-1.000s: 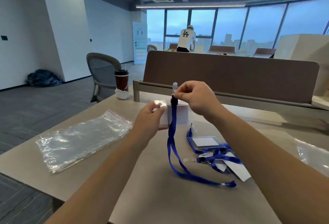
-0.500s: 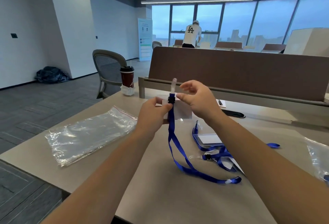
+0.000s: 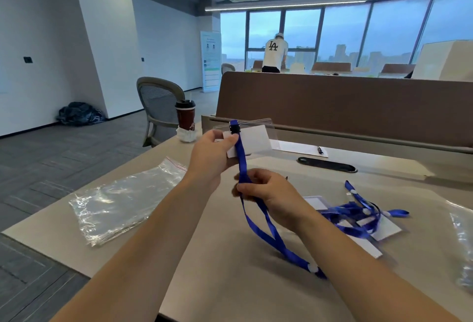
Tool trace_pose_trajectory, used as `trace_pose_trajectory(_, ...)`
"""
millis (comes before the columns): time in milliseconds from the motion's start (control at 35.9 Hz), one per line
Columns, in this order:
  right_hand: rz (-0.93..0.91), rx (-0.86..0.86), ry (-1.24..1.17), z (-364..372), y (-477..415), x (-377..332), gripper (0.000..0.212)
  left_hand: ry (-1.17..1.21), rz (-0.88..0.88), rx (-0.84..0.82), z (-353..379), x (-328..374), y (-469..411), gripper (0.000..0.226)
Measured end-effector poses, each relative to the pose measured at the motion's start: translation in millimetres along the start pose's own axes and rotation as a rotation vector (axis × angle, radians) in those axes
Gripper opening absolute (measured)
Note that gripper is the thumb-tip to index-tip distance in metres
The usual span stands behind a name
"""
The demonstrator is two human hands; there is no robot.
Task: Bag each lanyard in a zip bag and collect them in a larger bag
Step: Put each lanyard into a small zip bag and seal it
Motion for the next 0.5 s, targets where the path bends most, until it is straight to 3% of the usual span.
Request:
trace_pose_trajectory(111, 0.061, -0.071, -0.219, -0.9, 8.0, 4.4, 0.012, 0.01, -0.026, -0.076, -6.0, 1.8, 1.8, 0.019)
trace_pose_trajectory(195, 0.118, -0.19, -0.36, -4.9, 12.3, 6.3, 0.014, 0.072, -0.068, -0.204, -7.5, 4.0, 6.6, 0.015)
trace_pose_trajectory(278, 0.133, -0.327, -0.381, -9.5, 15.6, 8.9, 0.017, -0.009, -0.071, -0.306, -8.1, 5.8, 14.1, 0.012)
trace_pose_trajectory(501, 0.108, -0.112, -0.505, -54.3, 2.6, 3.5, 0.032, -0.192, -0.145, -0.536, -6.9, -6.5, 25.2, 0.038)
Point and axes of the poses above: each hand's wrist, its own y-axis away from the middle knuckle, its own z-axis out of the palm, x = y × z, the point moved 6 cm from there along -y, towards the middle knuckle, and after that the axes turned 12 degrees about -z, right-handed, at the moved point
